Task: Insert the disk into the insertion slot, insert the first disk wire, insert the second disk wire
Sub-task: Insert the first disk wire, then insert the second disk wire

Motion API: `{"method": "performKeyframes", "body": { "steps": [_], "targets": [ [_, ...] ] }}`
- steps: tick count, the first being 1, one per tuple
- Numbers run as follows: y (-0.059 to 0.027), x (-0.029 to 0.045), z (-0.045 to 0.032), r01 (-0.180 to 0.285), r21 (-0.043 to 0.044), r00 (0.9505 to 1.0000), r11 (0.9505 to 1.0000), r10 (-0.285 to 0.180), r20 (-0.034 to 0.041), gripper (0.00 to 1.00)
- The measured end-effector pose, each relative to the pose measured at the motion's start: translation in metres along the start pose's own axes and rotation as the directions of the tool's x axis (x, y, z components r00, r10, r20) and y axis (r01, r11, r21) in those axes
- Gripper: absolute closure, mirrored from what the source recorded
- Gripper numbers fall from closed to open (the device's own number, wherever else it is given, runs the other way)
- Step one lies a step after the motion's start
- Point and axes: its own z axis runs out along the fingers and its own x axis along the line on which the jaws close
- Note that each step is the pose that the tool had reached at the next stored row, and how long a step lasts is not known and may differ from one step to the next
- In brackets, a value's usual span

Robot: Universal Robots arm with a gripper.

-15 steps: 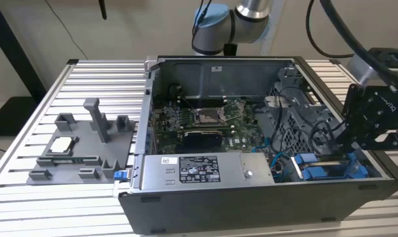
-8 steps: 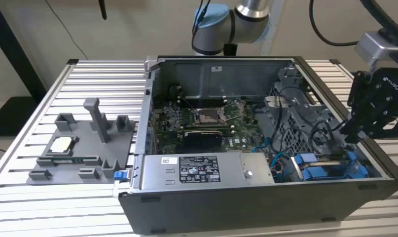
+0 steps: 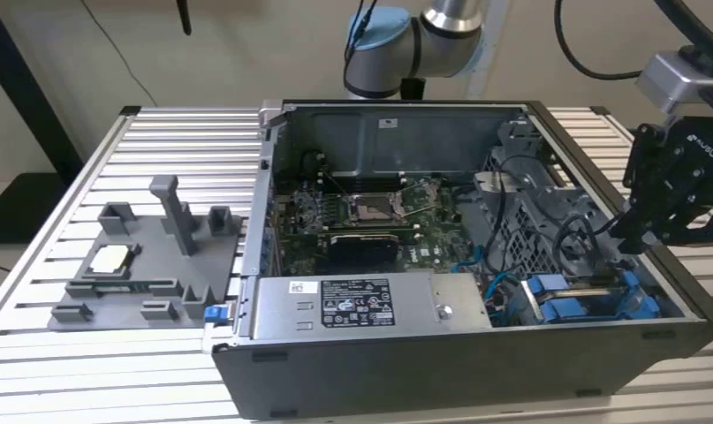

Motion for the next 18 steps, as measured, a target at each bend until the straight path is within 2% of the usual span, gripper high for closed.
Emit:
{"method": "performKeyframes", "body": {
  "steps": [11, 14, 18],
  "targets": [
    [-0.0132, -0.008, -0.0004, 0.003, -0.0003, 1.0, 1.0, -0.003, 0.0015, 0.73],
    [-0.0197, -0.0091, -0.0008, 0.004, -0.0007, 1.0, 1.0, -0.004, 0.0062, 0.73],
    [-0.0269, -0.0101, -0.003, 0.005, -0.0019, 0.9998, 1.0, -0.005, 0.019, 0.73]
  ]
}}
